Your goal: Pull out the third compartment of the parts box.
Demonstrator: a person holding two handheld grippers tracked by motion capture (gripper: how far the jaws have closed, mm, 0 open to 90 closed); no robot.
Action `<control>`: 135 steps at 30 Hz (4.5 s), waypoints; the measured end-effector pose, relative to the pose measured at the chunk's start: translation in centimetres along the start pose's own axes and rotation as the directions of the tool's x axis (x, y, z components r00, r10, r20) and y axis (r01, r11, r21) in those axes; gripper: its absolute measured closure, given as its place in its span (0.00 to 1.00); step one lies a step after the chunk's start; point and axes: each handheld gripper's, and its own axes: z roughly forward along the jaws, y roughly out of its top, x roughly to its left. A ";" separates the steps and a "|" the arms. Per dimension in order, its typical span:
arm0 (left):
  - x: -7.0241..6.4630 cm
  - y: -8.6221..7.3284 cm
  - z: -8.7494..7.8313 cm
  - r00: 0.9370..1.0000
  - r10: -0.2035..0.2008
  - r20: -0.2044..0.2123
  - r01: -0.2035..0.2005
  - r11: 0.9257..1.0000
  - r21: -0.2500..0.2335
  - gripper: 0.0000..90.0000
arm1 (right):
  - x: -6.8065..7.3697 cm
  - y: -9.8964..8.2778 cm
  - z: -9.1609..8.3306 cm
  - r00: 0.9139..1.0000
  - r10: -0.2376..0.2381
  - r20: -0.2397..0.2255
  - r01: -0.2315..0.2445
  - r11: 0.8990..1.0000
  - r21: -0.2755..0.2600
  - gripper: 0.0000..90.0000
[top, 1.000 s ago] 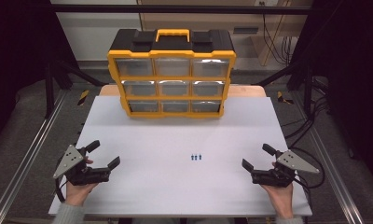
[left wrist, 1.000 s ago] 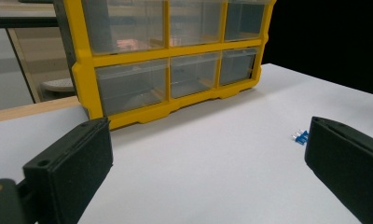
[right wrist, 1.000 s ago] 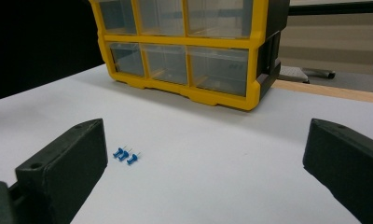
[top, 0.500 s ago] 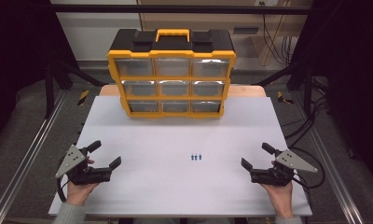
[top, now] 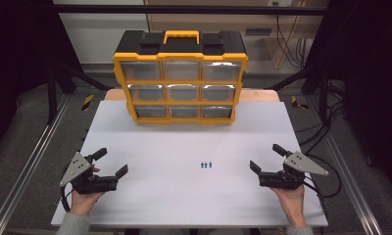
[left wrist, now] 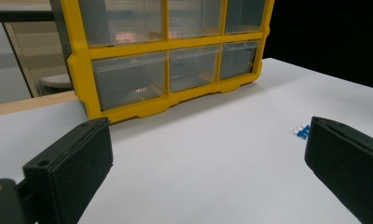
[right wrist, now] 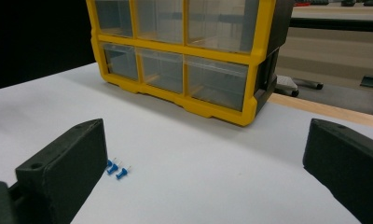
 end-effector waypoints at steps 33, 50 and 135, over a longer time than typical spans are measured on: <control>0.3 -0.3 0.1 1.000 0.003 -0.013 -0.002 1.000 0.009 0.01 | -0.1 5.9 4.5 0.979 -0.175 0.104 0.173 0.984 0.035 0.01; 0.4 -0.2 0.0 1.000 0.005 -0.014 -0.005 1.000 0.008 0.01 | 0.6 9.3 6.9 0.932 -0.333 0.141 0.321 0.942 0.101 0.01; 0.5 -0.3 0.2 1.000 0.018 -0.021 -0.017 1.000 0.020 0.01 | 3.5 17.3 17.1 0.467 -0.856 0.221 0.819 0.513 0.257 0.08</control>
